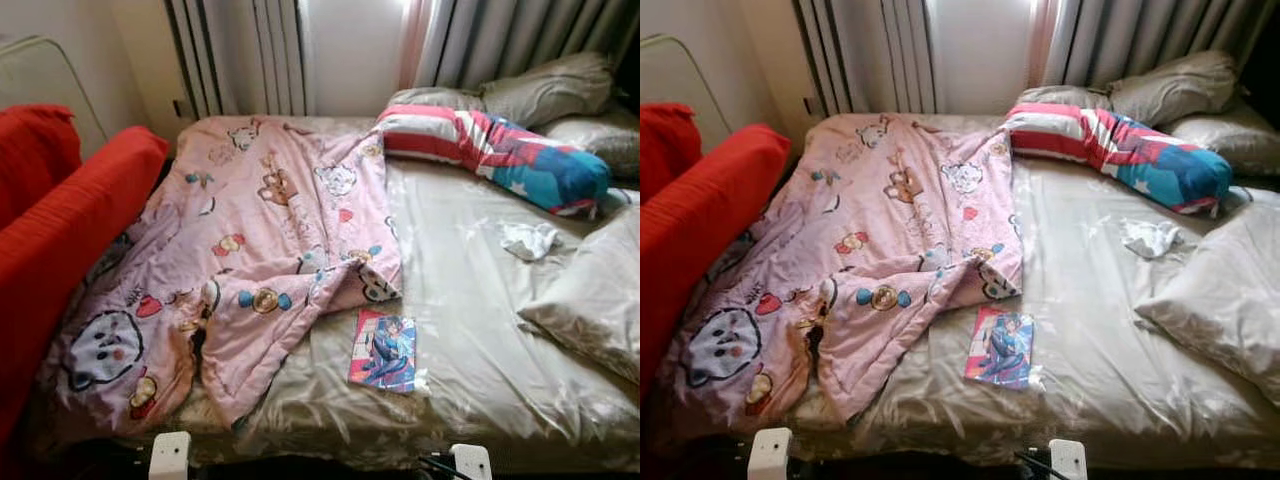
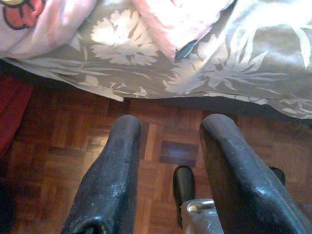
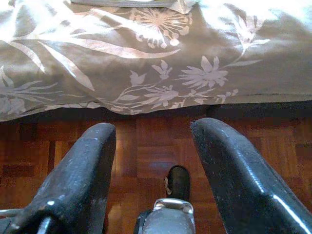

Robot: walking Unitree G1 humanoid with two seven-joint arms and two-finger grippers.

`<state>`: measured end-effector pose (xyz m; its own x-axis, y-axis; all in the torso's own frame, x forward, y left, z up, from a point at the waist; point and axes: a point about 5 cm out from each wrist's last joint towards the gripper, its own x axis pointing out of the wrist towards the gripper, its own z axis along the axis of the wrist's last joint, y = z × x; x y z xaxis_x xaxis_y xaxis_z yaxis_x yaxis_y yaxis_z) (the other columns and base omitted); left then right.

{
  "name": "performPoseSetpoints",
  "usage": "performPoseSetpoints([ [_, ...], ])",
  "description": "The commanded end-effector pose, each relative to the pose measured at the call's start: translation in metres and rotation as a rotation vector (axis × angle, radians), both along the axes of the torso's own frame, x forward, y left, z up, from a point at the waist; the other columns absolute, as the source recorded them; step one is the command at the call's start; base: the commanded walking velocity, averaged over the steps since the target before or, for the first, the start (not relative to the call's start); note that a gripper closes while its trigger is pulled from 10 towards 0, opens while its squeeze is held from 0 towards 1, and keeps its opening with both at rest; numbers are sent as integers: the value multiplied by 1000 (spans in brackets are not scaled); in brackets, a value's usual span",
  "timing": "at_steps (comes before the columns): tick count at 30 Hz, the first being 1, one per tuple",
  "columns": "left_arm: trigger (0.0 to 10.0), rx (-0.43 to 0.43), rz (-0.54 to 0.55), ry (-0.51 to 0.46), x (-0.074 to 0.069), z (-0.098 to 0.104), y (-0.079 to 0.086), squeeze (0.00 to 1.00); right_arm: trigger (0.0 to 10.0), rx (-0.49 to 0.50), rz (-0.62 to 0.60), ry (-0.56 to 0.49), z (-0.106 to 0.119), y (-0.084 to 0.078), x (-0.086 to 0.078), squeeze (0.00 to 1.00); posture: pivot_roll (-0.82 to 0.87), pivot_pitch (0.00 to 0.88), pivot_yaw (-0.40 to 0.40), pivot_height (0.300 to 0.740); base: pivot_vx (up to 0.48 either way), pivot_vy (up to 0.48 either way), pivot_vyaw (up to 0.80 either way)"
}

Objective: Clean up the room

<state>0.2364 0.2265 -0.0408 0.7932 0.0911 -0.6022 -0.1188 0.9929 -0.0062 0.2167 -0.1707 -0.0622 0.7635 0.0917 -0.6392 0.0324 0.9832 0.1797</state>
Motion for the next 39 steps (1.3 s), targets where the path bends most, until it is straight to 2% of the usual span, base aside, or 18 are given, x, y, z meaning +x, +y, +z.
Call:
performPoseSetpoints([
  [1,10000,-8,8,30,-8,-6,0,0,10000,2,-14,15,-3,-1,-5,0,20,176,23,740,0,0,0],
  [16,10000,-14,-6,26,-6,-5,-2,0,10000,-1,-9,10,-2,-1,-3,0,20,175,27,740,0,0,0],
  [39,10000,-16,-13,11,-2,-2,-3,0,10000,1,-11,-16,2,-1,3,0,15,174,26,740,257,0,0],
])
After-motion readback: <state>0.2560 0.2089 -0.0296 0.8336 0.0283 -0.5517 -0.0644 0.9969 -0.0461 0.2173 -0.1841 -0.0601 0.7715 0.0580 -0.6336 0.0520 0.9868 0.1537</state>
